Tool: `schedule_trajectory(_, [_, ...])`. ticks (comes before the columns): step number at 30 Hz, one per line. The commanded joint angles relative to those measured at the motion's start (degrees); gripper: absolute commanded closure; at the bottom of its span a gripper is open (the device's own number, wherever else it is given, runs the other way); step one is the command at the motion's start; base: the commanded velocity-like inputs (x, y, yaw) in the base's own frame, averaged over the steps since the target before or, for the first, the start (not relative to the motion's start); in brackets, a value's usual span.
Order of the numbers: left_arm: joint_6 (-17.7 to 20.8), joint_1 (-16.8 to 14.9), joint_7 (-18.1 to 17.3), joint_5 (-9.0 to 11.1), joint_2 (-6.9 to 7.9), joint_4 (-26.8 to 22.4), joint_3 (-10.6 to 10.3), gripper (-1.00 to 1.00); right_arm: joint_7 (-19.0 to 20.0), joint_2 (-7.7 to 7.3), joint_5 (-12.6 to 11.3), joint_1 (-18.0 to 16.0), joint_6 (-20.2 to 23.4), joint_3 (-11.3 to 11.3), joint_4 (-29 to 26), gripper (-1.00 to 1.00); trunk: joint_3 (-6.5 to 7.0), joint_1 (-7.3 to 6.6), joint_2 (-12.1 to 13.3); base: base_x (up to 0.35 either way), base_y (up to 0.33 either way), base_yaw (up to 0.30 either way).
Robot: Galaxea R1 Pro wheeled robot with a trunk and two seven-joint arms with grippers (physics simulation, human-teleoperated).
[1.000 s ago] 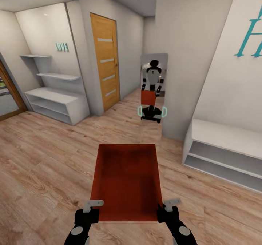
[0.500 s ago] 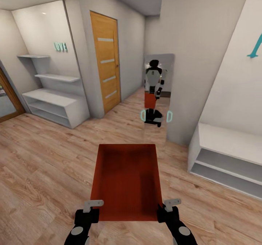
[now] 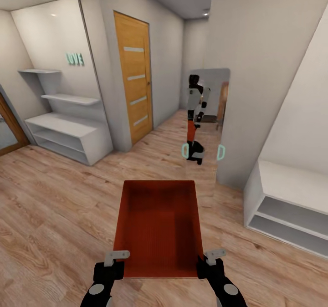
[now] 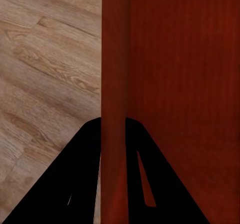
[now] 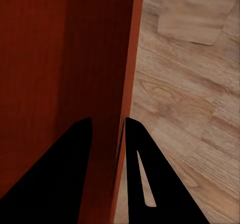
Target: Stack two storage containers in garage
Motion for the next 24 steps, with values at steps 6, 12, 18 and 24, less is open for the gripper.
schedule_trajectory(6, [0.51,-0.04,0.55,-0.65,0.04,-0.09,1.63,1.00,0.30,-0.01,0.41,-0.03,0.37,-0.08,-0.22,1.00,-0.11,0.07,-0.12,0.311,0.174,0.000])
schedule_trajectory(12, [0.51,-0.05,0.55,-0.62,0.04,-0.09,1.63,1.00,0.30,-0.01,0.41,-0.01,0.36,-0.08,-0.22,1.00,-0.11,0.07,-0.12,0.310,0.175,0.000])
schedule_trajectory(18, [0.51,-0.04,0.55,-0.58,0.04,-0.09,1.63,1.00,0.30,-0.01,0.41,-0.05,0.35,-0.08,-0.22,1.00,-0.11,0.07,-0.12,0.310,0.176,0.000])
schedule_trajectory(24, [0.51,-0.06,0.55,-0.58,0.04,-0.09,1.63,1.00,0.30,-0.01,0.41,0.00,0.35,-0.08,-0.22,1.00,-0.11,0.07,-0.12,0.308,0.184,0.000])
